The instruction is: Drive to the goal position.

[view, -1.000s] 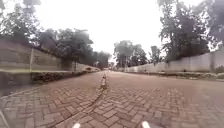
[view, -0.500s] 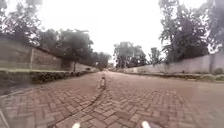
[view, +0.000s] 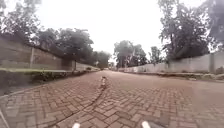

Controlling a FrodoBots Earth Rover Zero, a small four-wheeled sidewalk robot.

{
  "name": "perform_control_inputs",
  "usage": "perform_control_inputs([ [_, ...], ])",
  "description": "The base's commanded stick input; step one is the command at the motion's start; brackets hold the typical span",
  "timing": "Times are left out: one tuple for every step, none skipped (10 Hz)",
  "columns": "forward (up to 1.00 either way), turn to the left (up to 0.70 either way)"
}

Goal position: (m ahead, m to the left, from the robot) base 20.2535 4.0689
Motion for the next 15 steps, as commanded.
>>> perform_control_inputs([
  [0.0, 0.5],
  [0.0, 0.5],
  [0.0, 0.5],
  [0.0, 0.5],
  [0.0, 0.5],
  [0.0, 0.5],
  [0.0, 0.5],
  [0.0, 0.5],
  [0.0, 0.5],
  [0.0, 0.5],
  [0.0, 0.5],
  [0.0, 0.5],
  [0.0, 0.5],
  [0.0, 0.5],
  [0.0, 0.5],
])
